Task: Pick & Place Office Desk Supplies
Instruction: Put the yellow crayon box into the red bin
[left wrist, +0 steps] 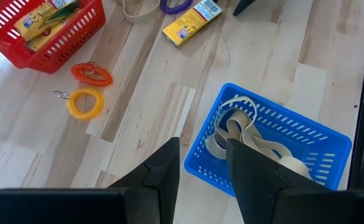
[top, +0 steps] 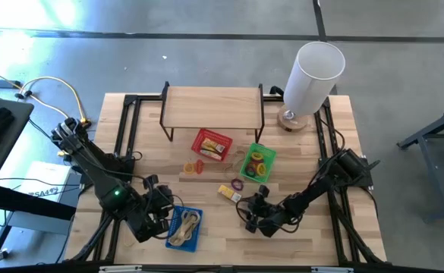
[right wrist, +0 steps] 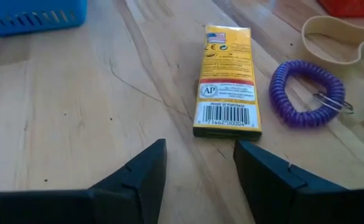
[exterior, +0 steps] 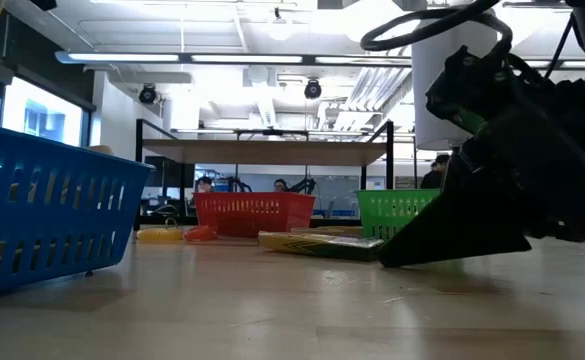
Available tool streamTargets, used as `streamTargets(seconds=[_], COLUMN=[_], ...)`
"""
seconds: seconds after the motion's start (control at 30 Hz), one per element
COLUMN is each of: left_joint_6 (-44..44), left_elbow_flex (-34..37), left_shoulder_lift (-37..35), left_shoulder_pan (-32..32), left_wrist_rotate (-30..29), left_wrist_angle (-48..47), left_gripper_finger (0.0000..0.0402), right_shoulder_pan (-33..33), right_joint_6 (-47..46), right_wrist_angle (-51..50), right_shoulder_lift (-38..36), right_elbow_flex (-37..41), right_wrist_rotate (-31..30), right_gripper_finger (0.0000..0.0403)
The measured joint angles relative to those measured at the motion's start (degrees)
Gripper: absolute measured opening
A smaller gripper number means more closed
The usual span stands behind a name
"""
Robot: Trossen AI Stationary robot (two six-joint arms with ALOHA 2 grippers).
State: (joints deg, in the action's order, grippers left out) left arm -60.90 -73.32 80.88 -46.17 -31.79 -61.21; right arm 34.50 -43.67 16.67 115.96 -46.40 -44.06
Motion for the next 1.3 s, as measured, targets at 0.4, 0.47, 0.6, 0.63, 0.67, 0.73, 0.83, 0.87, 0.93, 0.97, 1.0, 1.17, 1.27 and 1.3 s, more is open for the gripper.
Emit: streamTargets(seconds=[0.4,0.47,0.6,0.63,0.67,0.73,0.83,0.87,0.93,0.97,1.0,1.17,1.27,1.3], left_joint_6=[0.88,0.88,0.9,0.9,0.9,0.9,0.9,0.9,0.91,0.9,0.92,0.91,0.9,0.9], left_elbow_flex=[0.0,0.0,0.0,0.0,0.0,0.0,0.0,0.0,0.0,0.0,0.0,0.0,0.0,0.0], left_shoulder_lift=[0.0,0.01,0.02,0.02,0.02,0.01,0.01,0.02,0.01,0.02,0.02,0.01,0.02,0.02], left_shoulder_pan=[0.0,0.0,0.0,0.04,0.04,0.04,0.04,0.04,0.04,0.04,0.04,0.04,0.04,0.04], left_wrist_rotate=[-1.31,-1.31,-1.31,-1.31,-1.31,-1.31,-1.31,-1.31,-1.31,-1.31,-1.31,-1.31,-1.31,-1.31], left_wrist_angle=[0.15,0.15,0.15,0.15,0.15,0.17,0.17,0.17,0.17,0.17,0.2,0.2,0.4,0.5], left_gripper_finger=[0.0124,0.0124,0.0124,0.0124,0.0124,0.0124,0.0124,0.0124,0.0124,0.0124,0.0124,0.0124,0.0124,0.0124], right_shoulder_pan=[-1.28,-1.28,-1.28,-1.28,-1.28,-1.28,-1.28,-1.28,-1.28,-1.28,-1.28,-1.44,-1.66,-1.71], right_joint_6=[1.66,1.26,0.39,0.33,0.09,-1.35,-1.73,-1.34,-1.11,-0.79,-0.27,1.04,1.23,1.26], right_wrist_angle=[-0.82,-0.85,-0.85,-0.75,-0.68,-0.55,-0.57,-0.57,-0.59,-0.59,-0.57,-0.57,-0.55,-0.51], right_shoulder_lift=[0.11,0.11,0.11,0.11,0.1,0.09,0.09,0.09,0.09,0.09,0.07,-0.06,-0.08,-0.08], right_elbow_flex=[0.07,0.09,0.11,0.11,0.14,0.14,0.14,0.16,0.16,0.16,0.18,0.18,0.18,0.18], right_wrist_rotate=[-1.41,-1.37,-0.96,-0.62,-0.2,-0.06,0.07,0.1,0.29,0.37,0.89,3.07,3.48,3.62], right_gripper_finger=[0.0181,0.0181,0.0181,0.0181,0.0181,0.0181,0.0181,0.0181,0.0181,0.0181,0.0181,0.0185,0.0204,0.0213])
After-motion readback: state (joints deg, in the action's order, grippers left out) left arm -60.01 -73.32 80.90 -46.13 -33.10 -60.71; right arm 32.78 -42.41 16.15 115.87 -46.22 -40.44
